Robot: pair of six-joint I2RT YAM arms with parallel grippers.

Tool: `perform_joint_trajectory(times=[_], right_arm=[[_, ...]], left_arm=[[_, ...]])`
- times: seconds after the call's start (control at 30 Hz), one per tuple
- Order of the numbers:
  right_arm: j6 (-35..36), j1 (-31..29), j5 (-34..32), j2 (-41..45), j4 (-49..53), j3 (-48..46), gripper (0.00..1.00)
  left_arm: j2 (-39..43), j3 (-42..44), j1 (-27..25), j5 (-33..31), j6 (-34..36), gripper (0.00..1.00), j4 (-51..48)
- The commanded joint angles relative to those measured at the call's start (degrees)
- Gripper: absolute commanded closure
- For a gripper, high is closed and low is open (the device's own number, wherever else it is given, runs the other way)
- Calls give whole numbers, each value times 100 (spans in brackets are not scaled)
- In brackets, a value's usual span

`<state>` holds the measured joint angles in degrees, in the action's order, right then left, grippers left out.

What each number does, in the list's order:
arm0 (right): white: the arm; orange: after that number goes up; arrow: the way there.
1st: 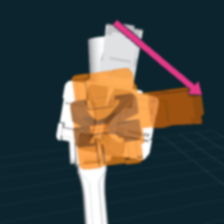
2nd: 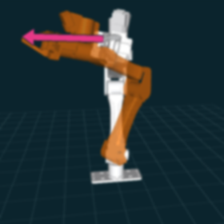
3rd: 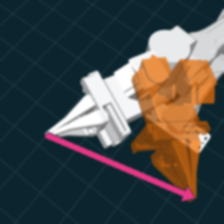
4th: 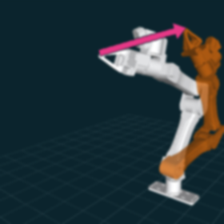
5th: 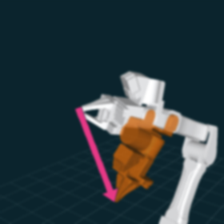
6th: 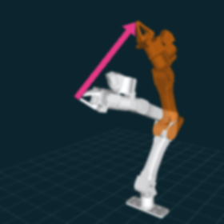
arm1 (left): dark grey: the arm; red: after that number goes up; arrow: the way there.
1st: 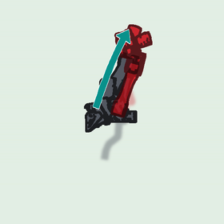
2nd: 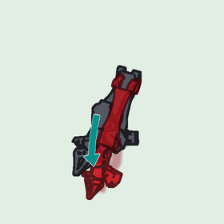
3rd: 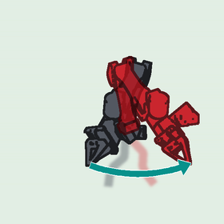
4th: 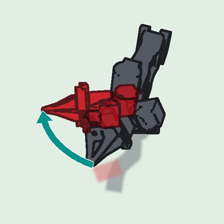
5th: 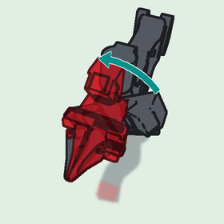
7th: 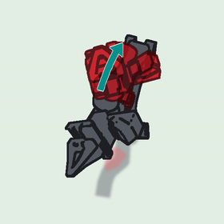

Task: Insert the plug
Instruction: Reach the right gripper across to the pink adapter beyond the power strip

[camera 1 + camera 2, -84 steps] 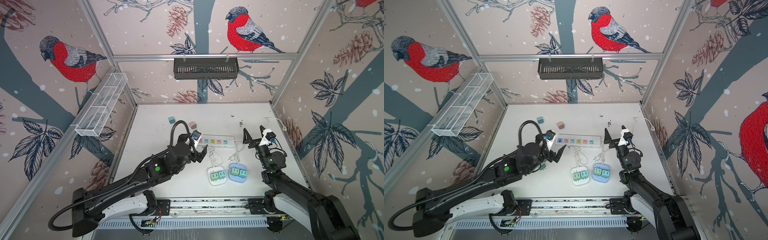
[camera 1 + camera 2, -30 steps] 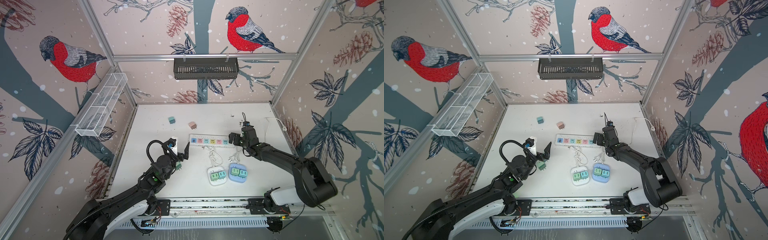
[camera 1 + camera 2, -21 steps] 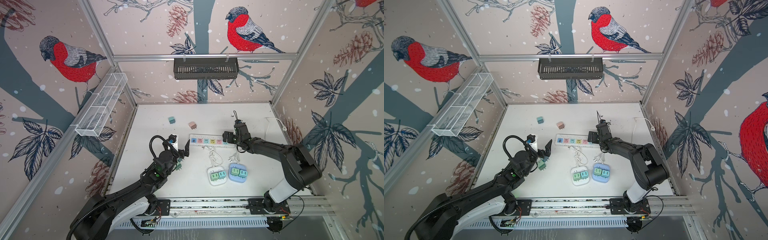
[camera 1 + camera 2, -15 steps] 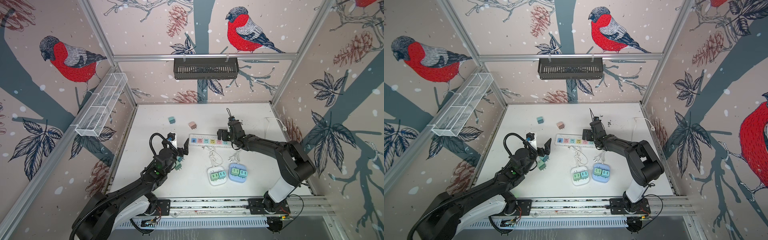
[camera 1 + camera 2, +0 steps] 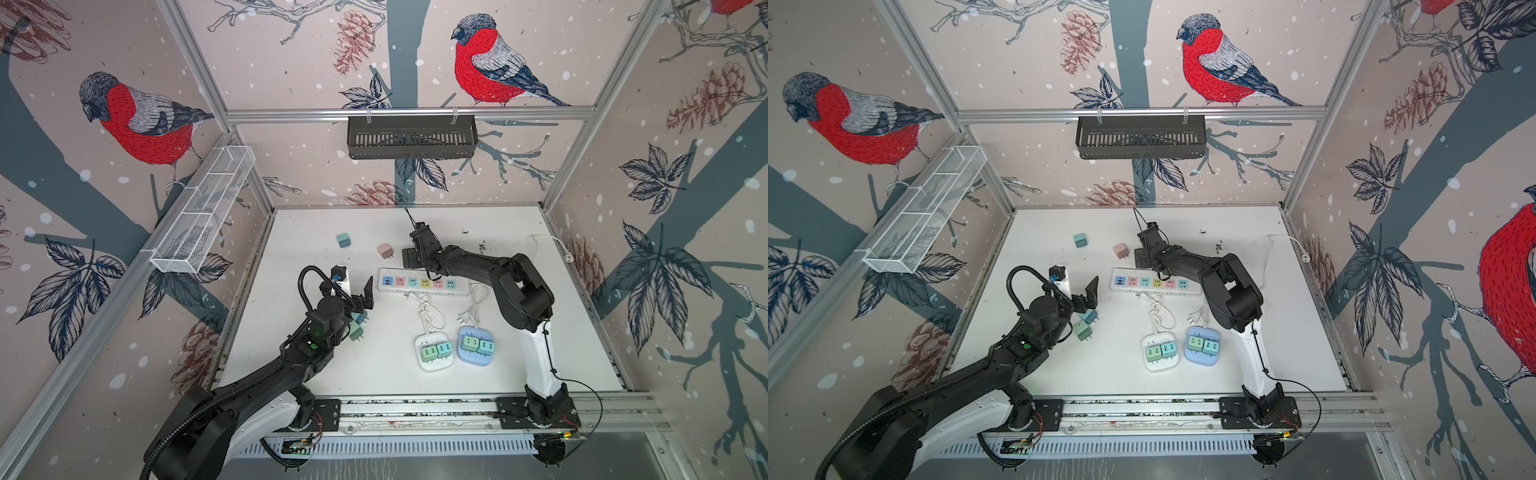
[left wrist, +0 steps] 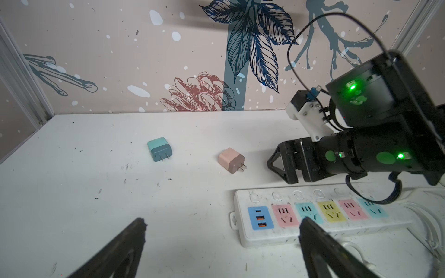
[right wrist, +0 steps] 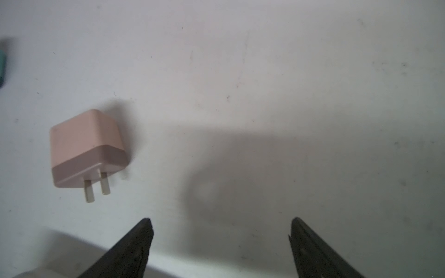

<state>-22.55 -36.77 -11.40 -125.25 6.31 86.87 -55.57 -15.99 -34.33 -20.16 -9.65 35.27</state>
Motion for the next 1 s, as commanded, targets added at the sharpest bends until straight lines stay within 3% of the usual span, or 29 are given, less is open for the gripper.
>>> perform_joint_trajectory(times=[0.0, 0.33, 0.57, 0.77, 0.97], right_arm=[[19, -23, -113, 19, 257, -66, 11], [-138, -191, 313, 781, -455, -1417, 12], [-272, -414, 348, 1049, -665, -1698, 12], [-69, -462, 288, 916, -461, -1019, 10], [353, -450, 440, -96, 174, 530, 3]], left_arm=[[93, 34, 5, -134, -46, 2, 83], [191, 64, 5, -48, -2, 2, 95], [178, 37, 7, -14, -2, 1, 74], [164, 34, 5, 46, -13, 2, 78], [134, 28, 5, 83, 24, 2, 86]])
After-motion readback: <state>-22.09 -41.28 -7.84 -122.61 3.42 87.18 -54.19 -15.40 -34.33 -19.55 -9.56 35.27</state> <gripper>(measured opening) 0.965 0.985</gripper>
